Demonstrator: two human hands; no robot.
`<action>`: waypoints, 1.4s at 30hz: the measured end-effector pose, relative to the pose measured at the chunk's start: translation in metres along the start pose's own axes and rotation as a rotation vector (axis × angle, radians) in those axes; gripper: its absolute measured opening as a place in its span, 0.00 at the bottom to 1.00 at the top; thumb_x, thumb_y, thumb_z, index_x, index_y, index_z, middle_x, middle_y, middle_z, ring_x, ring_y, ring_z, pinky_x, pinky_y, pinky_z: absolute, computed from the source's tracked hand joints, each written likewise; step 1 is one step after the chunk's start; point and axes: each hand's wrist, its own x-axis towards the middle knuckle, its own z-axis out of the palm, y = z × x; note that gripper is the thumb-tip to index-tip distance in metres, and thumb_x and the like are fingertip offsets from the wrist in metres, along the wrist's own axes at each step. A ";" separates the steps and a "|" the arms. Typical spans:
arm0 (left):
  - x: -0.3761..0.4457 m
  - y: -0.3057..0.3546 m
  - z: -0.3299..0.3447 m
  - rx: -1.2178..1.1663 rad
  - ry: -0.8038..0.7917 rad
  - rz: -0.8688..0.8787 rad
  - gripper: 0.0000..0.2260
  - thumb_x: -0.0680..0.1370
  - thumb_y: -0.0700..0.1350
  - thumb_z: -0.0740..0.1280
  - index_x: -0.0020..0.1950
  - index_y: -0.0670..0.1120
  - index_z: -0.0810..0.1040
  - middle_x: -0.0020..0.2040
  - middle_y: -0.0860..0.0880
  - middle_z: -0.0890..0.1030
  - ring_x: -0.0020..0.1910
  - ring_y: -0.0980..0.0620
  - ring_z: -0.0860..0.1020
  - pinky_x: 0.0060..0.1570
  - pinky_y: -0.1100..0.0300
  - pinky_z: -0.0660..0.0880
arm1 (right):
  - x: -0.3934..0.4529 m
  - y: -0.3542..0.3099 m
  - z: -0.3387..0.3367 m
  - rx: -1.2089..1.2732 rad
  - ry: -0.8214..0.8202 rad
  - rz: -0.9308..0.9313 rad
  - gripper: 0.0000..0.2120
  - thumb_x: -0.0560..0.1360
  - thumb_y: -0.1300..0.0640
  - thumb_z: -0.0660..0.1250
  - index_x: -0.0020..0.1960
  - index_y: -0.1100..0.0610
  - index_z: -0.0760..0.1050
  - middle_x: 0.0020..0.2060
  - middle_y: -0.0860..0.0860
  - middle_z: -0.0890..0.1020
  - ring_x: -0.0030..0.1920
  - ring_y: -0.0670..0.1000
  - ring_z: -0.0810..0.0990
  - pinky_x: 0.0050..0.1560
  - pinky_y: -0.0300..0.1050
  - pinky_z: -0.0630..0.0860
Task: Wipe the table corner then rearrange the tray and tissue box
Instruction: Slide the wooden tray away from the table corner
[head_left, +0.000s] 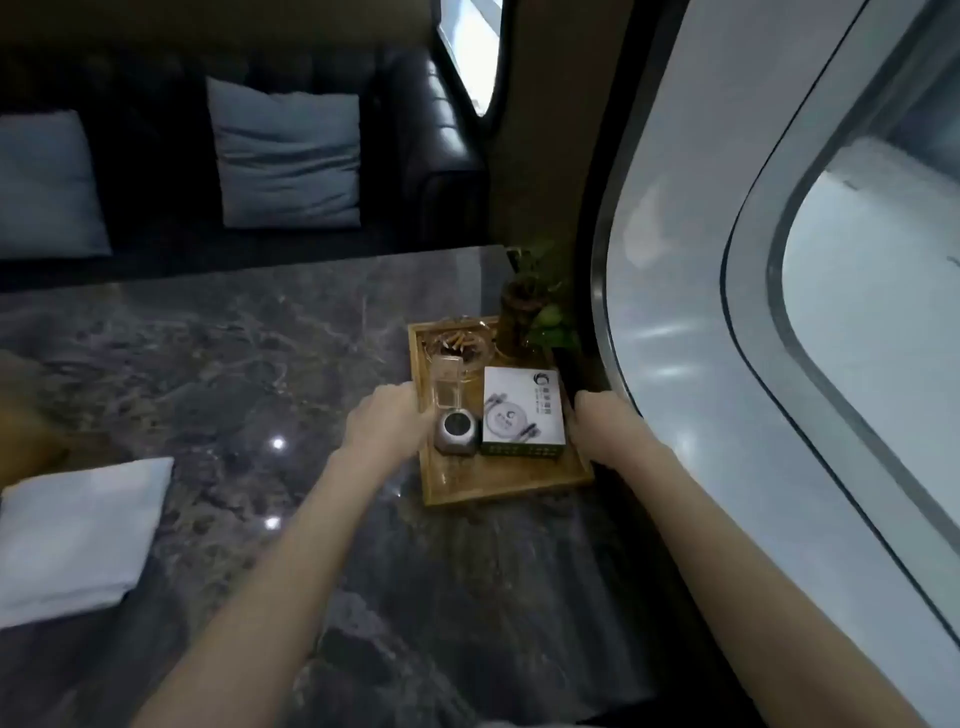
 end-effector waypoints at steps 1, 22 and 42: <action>-0.003 -0.001 0.010 0.015 0.019 -0.028 0.17 0.78 0.52 0.57 0.55 0.39 0.72 0.57 0.37 0.76 0.56 0.36 0.74 0.52 0.48 0.71 | -0.001 0.001 0.008 -0.023 -0.008 0.039 0.11 0.77 0.63 0.54 0.54 0.65 0.72 0.54 0.61 0.78 0.52 0.61 0.78 0.45 0.48 0.73; 0.003 -0.025 0.106 0.092 -0.032 -0.164 0.15 0.81 0.48 0.50 0.57 0.37 0.68 0.54 0.38 0.80 0.54 0.37 0.77 0.50 0.47 0.72 | 0.005 0.017 0.075 -0.083 -0.035 0.215 0.16 0.75 0.69 0.59 0.62 0.66 0.63 0.59 0.63 0.74 0.57 0.61 0.77 0.46 0.50 0.74; 0.017 -0.027 0.099 -0.566 -0.012 -0.428 0.32 0.77 0.63 0.45 0.51 0.41 0.79 0.49 0.40 0.81 0.49 0.41 0.78 0.52 0.48 0.75 | 0.021 0.022 0.071 0.831 0.027 0.449 0.21 0.80 0.53 0.50 0.61 0.66 0.71 0.57 0.62 0.77 0.56 0.60 0.75 0.49 0.45 0.69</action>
